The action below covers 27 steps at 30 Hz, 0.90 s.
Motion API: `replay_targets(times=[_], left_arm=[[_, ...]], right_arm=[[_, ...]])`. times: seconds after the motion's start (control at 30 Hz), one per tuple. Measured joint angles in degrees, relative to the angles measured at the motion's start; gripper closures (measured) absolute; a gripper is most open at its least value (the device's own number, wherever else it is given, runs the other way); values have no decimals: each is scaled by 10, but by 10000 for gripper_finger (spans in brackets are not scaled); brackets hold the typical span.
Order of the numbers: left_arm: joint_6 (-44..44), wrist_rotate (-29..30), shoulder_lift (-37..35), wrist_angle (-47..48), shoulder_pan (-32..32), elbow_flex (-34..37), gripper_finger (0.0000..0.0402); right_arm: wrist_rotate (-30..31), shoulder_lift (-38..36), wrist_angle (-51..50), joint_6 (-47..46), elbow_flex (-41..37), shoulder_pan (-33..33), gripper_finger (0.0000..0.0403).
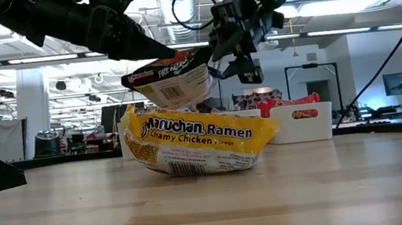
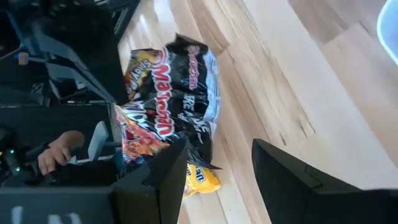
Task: Sort Maruchan noodles
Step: Put the black noodle pack into the middle white bin
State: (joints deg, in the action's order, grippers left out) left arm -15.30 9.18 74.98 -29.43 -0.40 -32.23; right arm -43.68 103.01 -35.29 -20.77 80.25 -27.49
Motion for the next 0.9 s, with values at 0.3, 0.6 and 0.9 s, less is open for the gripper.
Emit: replay_targets(times=[0.3,0.6,0.9], left_arm=[[0,7,0,0,0,0,401],[0,7,0,-1,0,0,402],[0,7,0,0,0,0,402]], right_arm=[[-5,23,-2,-4,-1,11,198],[-7,23,2,-36,0,17,198],[0,23,20,-43,0,27,198]])
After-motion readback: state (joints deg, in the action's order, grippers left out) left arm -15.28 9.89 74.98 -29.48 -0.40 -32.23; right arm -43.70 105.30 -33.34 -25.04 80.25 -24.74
